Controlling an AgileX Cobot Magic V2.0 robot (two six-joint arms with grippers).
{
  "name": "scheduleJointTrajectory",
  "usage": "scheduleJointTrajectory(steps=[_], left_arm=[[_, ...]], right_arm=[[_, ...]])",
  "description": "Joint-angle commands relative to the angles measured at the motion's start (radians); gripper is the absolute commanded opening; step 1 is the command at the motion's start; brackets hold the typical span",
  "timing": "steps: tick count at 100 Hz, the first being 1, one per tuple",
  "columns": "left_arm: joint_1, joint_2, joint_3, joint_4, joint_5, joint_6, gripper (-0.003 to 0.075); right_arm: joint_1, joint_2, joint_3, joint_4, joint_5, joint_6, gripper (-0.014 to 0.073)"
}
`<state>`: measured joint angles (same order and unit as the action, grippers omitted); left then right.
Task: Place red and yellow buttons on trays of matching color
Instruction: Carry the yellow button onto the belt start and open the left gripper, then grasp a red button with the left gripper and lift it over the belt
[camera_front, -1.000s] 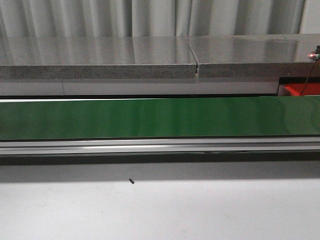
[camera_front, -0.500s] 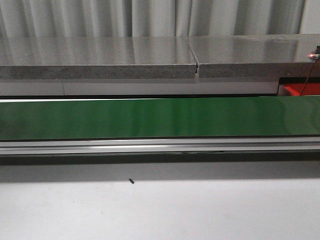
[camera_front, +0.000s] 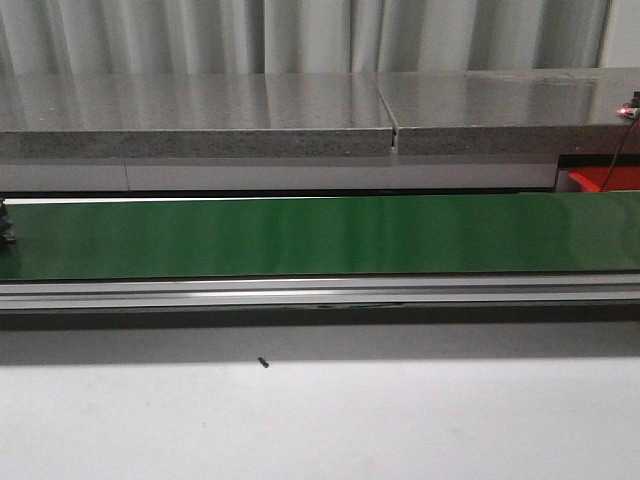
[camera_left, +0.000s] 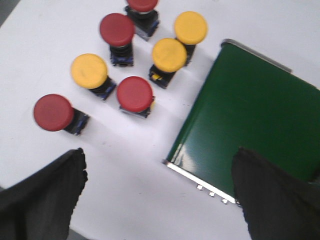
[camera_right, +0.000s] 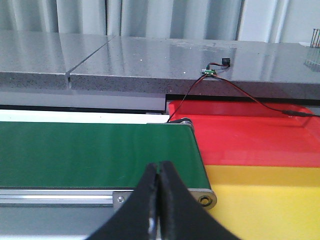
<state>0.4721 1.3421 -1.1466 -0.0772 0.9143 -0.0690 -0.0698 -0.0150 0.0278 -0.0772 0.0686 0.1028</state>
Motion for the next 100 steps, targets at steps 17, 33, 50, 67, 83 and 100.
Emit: scheduleJointTrajectory(steps=[17, 33, 50, 67, 83, 100], left_arm=[[0.132, 0.035, 0.005, 0.003, -0.030, 0.011, 0.0584], [0.185, 0.091, 0.005, 0.019, -0.039, 0.011, 0.0584], [0.203, 0.155, 0.005, 0.035, -0.057, 0.011, 0.0584], [0.203, 0.213, 0.005, 0.042, -0.113, 0.013, 0.0584], [0.203, 0.278, 0.005, 0.046, -0.128, 0.048, 0.0584], [0.203, 0.314, 0.005, 0.042, -0.208, 0.096, 0.0584]], right_arm=[[0.000, -0.015, -0.016, 0.003, -0.079, -0.006, -0.0066], [0.000, -0.015, -0.016, 0.003, -0.079, -0.006, -0.0066], [0.000, -0.015, -0.016, 0.003, -0.079, -0.006, -0.0066], [0.000, -0.015, -0.016, 0.003, -0.079, -0.006, -0.0066], [0.000, -0.015, -0.016, 0.003, -0.079, -0.006, -0.0066], [0.000, -0.015, -0.016, 0.003, -0.079, -0.006, -0.0066]])
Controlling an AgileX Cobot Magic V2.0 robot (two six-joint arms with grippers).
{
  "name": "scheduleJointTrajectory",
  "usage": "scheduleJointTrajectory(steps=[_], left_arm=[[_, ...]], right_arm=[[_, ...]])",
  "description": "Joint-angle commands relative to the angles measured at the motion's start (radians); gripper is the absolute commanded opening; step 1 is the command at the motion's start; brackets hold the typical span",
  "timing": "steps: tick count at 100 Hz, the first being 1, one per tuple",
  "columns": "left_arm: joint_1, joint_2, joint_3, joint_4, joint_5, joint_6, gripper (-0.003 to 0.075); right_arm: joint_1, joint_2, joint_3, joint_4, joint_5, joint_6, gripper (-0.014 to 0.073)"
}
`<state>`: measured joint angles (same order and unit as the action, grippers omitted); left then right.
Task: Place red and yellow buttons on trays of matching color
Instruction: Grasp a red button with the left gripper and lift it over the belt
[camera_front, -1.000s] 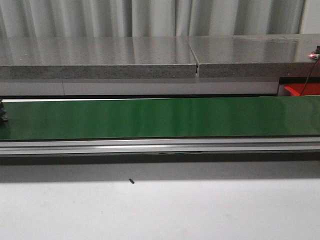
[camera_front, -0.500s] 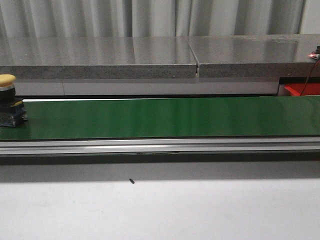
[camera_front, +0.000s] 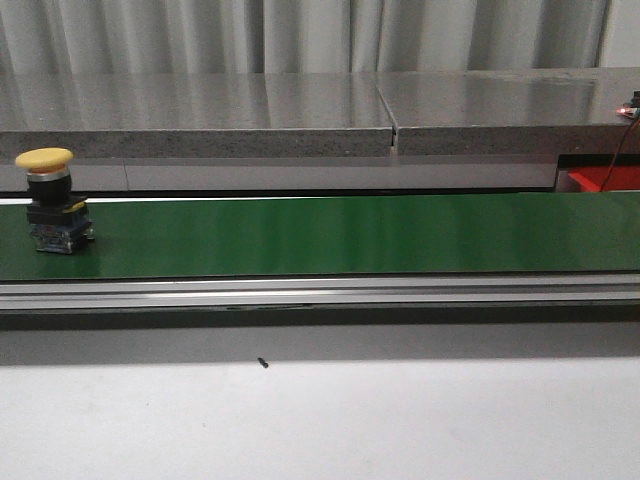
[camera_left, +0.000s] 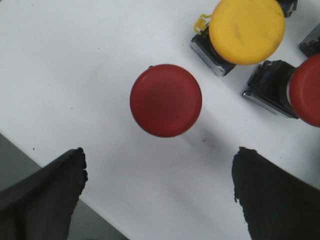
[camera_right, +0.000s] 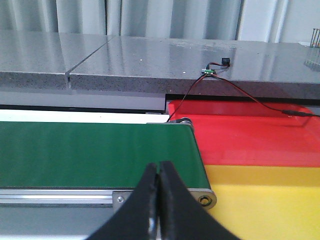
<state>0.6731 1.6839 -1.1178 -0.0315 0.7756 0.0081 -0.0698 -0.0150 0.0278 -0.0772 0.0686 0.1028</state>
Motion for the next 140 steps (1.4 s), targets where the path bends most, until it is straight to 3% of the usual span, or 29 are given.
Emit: scheduleJointTrajectory(steps=[1, 54, 62, 81, 91, 112, 140], left_arm=[[0.002, -0.025, -0.023, -0.004, -0.073, 0.019, 0.0584], [0.002, 0.075, -0.025, -0.011, -0.211, 0.097, 0.0579], [0.002, 0.081, -0.025, -0.007, -0.217, 0.097, 0.0530], [0.002, 0.087, -0.025, -0.003, -0.232, 0.097, 0.0295], [0.002, 0.087, -0.025, -0.003, -0.241, 0.097, 0.0221], [0.002, 0.055, -0.025, -0.001, -0.191, 0.097, 0.0206], [-0.005, -0.149, -0.025, -0.026, -0.109, 0.097, 0.0206]], right_arm=[[0.000, -0.015, -0.016, 0.003, -0.079, -0.006, -0.0066], [0.000, -0.015, -0.016, 0.003, -0.079, -0.006, -0.0066], [0.000, -0.015, -0.016, 0.003, -0.079, -0.006, -0.0066], [0.000, -0.015, -0.016, 0.003, -0.079, -0.006, -0.0066], [0.000, -0.015, -0.016, 0.003, -0.079, -0.006, -0.0066], [0.000, -0.015, -0.016, 0.003, -0.079, -0.006, -0.0066], [0.000, -0.015, -0.016, 0.003, -0.079, -0.006, -0.0066]])
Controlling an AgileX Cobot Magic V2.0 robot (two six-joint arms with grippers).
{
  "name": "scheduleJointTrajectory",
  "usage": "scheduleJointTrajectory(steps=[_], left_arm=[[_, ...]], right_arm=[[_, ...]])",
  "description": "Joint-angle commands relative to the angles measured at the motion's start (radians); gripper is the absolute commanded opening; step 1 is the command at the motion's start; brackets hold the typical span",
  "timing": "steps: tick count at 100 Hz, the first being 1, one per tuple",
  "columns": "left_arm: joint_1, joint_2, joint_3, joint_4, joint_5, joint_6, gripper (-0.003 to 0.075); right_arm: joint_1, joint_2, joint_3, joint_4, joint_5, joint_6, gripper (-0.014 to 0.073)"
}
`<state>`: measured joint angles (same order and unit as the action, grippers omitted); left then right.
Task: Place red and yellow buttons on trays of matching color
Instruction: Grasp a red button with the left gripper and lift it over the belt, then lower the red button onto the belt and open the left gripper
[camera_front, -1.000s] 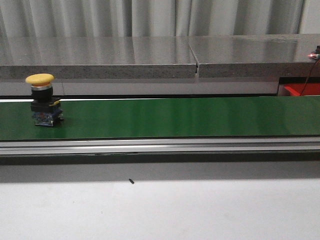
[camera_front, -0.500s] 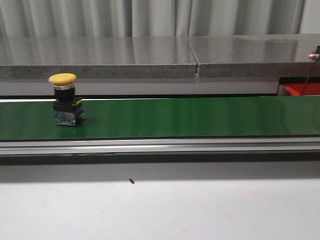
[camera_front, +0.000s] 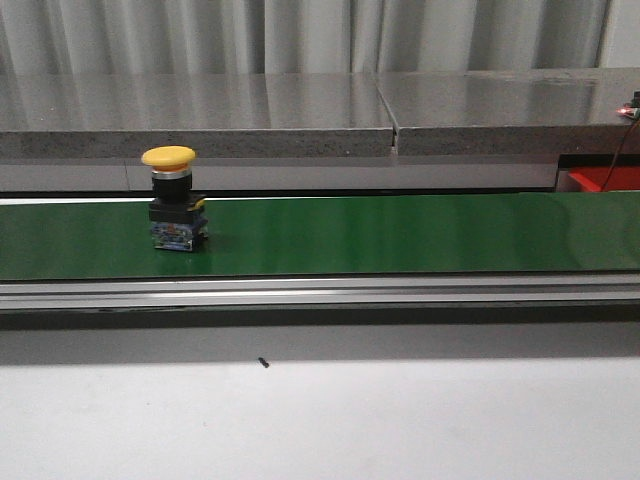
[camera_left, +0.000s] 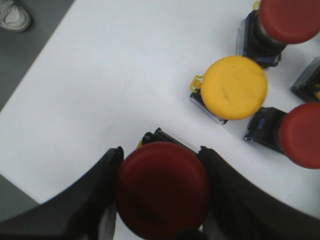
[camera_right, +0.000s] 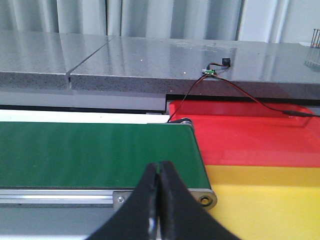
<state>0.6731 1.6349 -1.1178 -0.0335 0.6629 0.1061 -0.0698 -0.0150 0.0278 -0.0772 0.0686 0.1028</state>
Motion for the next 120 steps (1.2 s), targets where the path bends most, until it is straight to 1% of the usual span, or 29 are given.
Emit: scheduleJointTrajectory(steps=[1, 12, 22, 38, 52, 67, 92, 95, 99, 102, 107, 109, 110, 114, 120], left_arm=[[-0.010, -0.111, -0.025, -0.026, 0.006, -0.001, 0.0206], [-0.064, -0.186, -0.025, -0.026, 0.037, -0.001, 0.0206], [-0.161, -0.229, -0.028, -0.024, 0.032, -0.001, 0.0206], [-0.320, -0.213, -0.033, -0.024, 0.037, -0.008, 0.0206], [-0.415, -0.170, -0.035, -0.024, 0.028, -0.012, 0.0206], [-0.460, -0.127, -0.035, -0.024, 0.028, -0.012, 0.0206], [-0.464, -0.082, -0.035, -0.028, 0.031, -0.010, 0.0222], [-0.467, -0.078, -0.035, -0.028, 0.033, -0.010, 0.0239], [-0.468, -0.078, -0.035, -0.028, 0.035, -0.002, 0.0288], [-0.468, -0.078, -0.035, -0.028, 0.036, 0.005, 0.0336], [-0.468, -0.082, -0.041, -0.030, 0.049, 0.009, 0.0454], [-0.468, -0.082, -0.047, -0.032, 0.059, 0.009, 0.0485], [-0.468, -0.082, -0.049, -0.034, 0.067, 0.009, 0.0515], [-0.468, -0.083, -0.061, -0.049, 0.088, 0.009, 0.0596], [-0.471, -0.089, -0.072, -0.101, 0.115, 0.059, 0.0664]], right_arm=[[0.000, -0.015, -0.016, 0.003, -0.079, -0.006, -0.0066], [0.000, -0.015, -0.016, 0.003, -0.079, -0.006, -0.0066], [0.000, -0.015, -0.016, 0.003, -0.079, -0.006, -0.0066], [0.000, -0.015, -0.016, 0.003, -0.079, -0.006, -0.0066], [0.000, -0.015, -0.016, 0.003, -0.079, -0.006, -0.0066], [0.000, -0.015, -0.016, 0.003, -0.079, -0.006, -0.0066], [0.000, -0.015, -0.016, 0.003, -0.079, -0.006, -0.0066], [0.000, -0.015, -0.016, 0.003, -0.079, -0.006, -0.0066], [0.000, -0.015, -0.016, 0.003, -0.079, -0.006, -0.0066], [0.000, -0.015, -0.016, 0.003, -0.079, -0.006, -0.0066], [0.000, -0.015, -0.016, 0.003, -0.079, -0.006, -0.0066], [0.000, -0.015, -0.016, 0.003, -0.079, -0.006, -0.0066], [0.000, -0.015, -0.016, 0.003, -0.079, -0.006, -0.0066], [0.000, -0.015, -0.016, 0.003, -0.079, -0.006, -0.0066], [0.000, -0.015, -0.016, 0.003, -0.079, -0.006, -0.0066]])
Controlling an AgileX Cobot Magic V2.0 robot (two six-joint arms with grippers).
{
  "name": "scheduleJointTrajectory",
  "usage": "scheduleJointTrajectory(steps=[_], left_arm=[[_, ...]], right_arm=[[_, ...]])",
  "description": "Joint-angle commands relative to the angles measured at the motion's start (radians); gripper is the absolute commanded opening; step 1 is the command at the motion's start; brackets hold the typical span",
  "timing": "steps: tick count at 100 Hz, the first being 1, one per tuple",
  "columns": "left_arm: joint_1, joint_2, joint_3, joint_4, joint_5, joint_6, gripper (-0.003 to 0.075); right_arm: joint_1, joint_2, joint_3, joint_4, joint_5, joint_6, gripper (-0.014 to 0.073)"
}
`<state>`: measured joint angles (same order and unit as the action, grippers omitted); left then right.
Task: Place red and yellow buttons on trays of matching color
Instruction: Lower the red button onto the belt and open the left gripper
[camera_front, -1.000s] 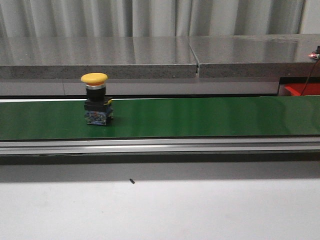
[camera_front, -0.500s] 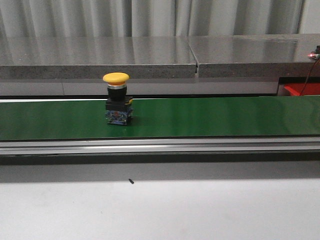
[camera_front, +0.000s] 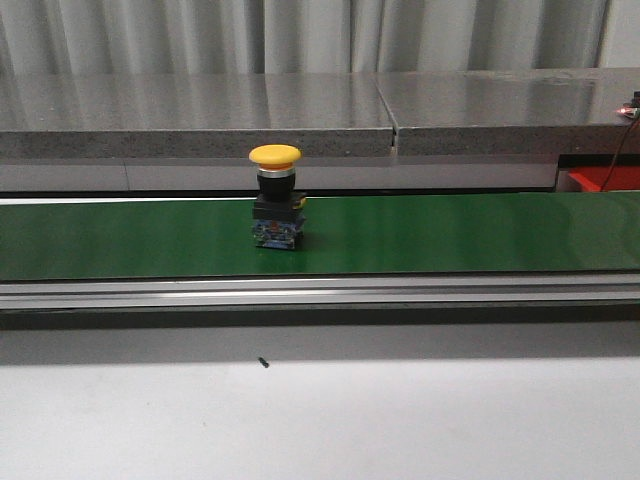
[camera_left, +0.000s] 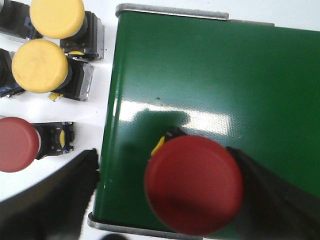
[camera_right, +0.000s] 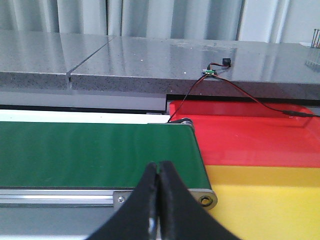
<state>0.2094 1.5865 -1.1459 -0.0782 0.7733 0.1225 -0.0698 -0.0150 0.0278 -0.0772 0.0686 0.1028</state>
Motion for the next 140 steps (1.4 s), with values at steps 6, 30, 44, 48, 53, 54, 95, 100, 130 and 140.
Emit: scheduleJointTrajectory(steps=[6, 30, 44, 48, 53, 54, 95, 100, 130, 140], left_arm=[[-0.007, -0.055, -0.050, -0.123, 0.020, 0.087, 0.0672], [-0.017, -0.176, -0.048, -0.229, 0.090, 0.178, 0.0593], [-0.017, -0.302, -0.017, -0.229, 0.110, 0.180, 0.0385], [-0.017, -0.344, -0.005, -0.229, 0.113, 0.181, 0.0286], [-0.017, -0.394, 0.012, -0.232, 0.113, 0.181, 0.0166], [-0.017, -0.408, 0.017, -0.232, 0.113, 0.181, 0.0149], [-0.017, -0.718, 0.196, -0.306, 0.080, 0.182, -0.0020], [-0.018, -0.746, 0.219, -0.326, 0.067, 0.182, -0.0020], [-0.169, -0.838, 0.337, -0.284, 0.031, 0.183, -0.0020], [-0.188, -0.876, 0.368, -0.278, 0.018, 0.183, -0.0020]], right_arm=[[0.000, -0.015, -0.016, 0.003, -0.079, -0.006, -0.0066], [0.000, -0.015, -0.016, 0.003, -0.079, -0.006, -0.0066], [0.000, -0.015, -0.016, 0.003, -0.079, -0.006, -0.0066], [0.000, -0.015, -0.016, 0.003, -0.079, -0.006, -0.0066], [0.000, -0.015, -0.016, 0.003, -0.079, -0.006, -0.0066], [0.000, -0.015, -0.016, 0.003, -0.079, -0.006, -0.0066], [0.000, -0.015, -0.016, 0.003, -0.079, -0.006, -0.0066], [0.000, -0.015, -0.016, 0.003, -0.079, -0.006, -0.0066], [0.000, -0.015, -0.016, 0.003, -0.079, -0.006, -0.0066], [0.000, -0.015, -0.016, 0.003, -0.088, -0.006, -0.0066]])
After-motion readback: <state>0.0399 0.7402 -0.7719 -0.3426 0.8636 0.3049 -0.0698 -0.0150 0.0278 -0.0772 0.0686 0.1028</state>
